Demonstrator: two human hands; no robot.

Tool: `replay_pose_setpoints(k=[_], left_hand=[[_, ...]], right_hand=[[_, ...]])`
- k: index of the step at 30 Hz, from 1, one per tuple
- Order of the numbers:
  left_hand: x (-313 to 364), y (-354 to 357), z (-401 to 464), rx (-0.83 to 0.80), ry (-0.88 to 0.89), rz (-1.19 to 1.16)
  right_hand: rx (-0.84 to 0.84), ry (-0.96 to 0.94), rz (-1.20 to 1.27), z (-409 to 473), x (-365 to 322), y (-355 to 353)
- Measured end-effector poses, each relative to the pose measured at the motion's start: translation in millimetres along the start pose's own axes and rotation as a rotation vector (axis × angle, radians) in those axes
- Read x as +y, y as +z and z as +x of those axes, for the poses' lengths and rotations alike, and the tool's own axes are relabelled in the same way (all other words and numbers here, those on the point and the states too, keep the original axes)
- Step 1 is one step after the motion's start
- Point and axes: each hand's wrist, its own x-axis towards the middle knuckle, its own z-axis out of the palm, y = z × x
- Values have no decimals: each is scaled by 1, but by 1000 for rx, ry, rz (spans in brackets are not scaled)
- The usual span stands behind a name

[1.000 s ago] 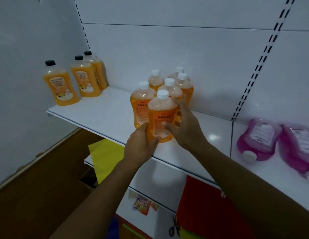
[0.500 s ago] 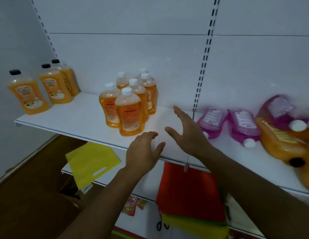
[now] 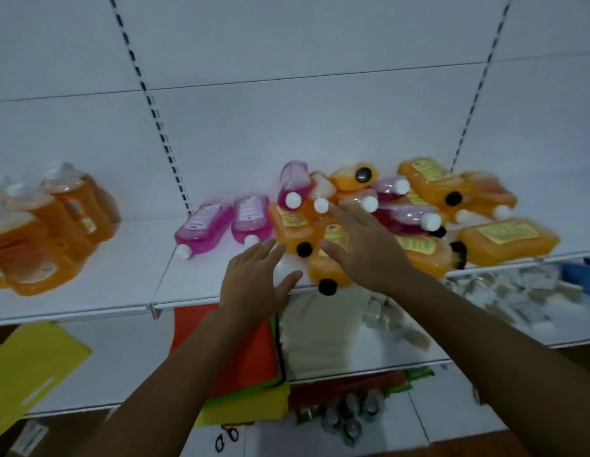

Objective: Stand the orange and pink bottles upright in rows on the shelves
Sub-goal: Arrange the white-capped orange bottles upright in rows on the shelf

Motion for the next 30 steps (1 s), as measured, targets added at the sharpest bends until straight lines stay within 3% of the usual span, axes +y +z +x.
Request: replay_pose_setpoints(k=[8, 18, 22, 30], left_hand=[[74, 14, 44, 11, 139, -15], [71, 20, 136, 82, 191, -89], [69, 14, 183, 76, 248, -95], [63, 16, 227, -92, 302, 13]], right_hand=[[48, 177, -42, -29, 74, -49], [89, 234, -119, 28, 94, -48], [45, 187, -167, 67, 92, -46], [-136, -2, -442, 129, 100, -35]])
